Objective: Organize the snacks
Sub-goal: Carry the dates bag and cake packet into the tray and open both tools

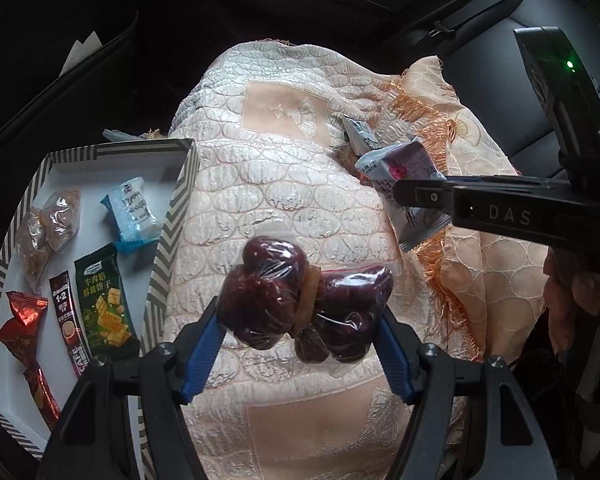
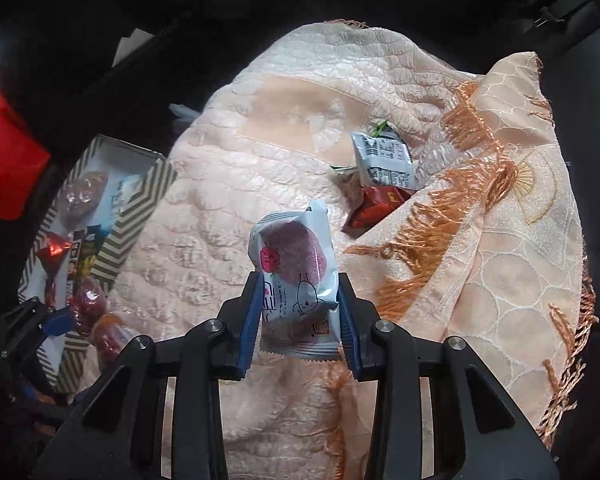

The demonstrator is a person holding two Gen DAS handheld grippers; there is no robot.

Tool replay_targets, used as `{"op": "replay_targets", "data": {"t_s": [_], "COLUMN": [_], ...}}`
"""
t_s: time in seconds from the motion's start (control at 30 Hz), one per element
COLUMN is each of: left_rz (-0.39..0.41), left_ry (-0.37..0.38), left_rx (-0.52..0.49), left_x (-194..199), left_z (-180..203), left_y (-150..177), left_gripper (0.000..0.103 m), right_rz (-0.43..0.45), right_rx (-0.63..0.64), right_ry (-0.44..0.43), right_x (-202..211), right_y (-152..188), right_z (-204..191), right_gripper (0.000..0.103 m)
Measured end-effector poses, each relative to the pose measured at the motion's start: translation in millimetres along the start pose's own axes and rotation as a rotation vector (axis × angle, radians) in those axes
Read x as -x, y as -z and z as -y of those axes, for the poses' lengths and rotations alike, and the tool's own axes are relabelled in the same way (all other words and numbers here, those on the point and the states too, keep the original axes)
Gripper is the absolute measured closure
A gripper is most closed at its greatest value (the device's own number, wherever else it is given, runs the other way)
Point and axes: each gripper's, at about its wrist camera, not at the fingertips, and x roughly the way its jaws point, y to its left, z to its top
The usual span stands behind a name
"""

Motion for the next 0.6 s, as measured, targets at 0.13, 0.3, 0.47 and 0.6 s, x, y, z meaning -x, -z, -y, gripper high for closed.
{"op": "replay_targets", "data": {"t_s": [0.13, 0.3, 0.47, 0.6], "left_rz": [0.016, 0.036, 0.054, 0.071], "left_ry": [-0.020, -0.056, -0.091, -0.127], "left_rx": [0.020, 0.044, 0.077, 0.113], "left_x": [10.0, 22.8, 34.9, 45.3], "left_z": [-11.8, -28.6, -49.5, -69.6], "left_y": [2.1, 6.6, 12.4, 16.8], "left_gripper": [0.031, 0.031, 0.031, 0.031], "right_rz": [0.000, 0.000, 0.007, 0.003], "right_rx": [0.013, 0.036, 0.064, 0.091], "right_ry": [-0.037, -0.074, -0.102, -0.128], "right_x": [-0.3, 0.5, 2.1, 1.4], "right_y": [4.3, 7.0, 1.3, -3.5], "right_z": [-17.8, -42.9, -68.6, -91.4], "right_gripper": [0.068, 0.068, 0.068, 0.068]}}
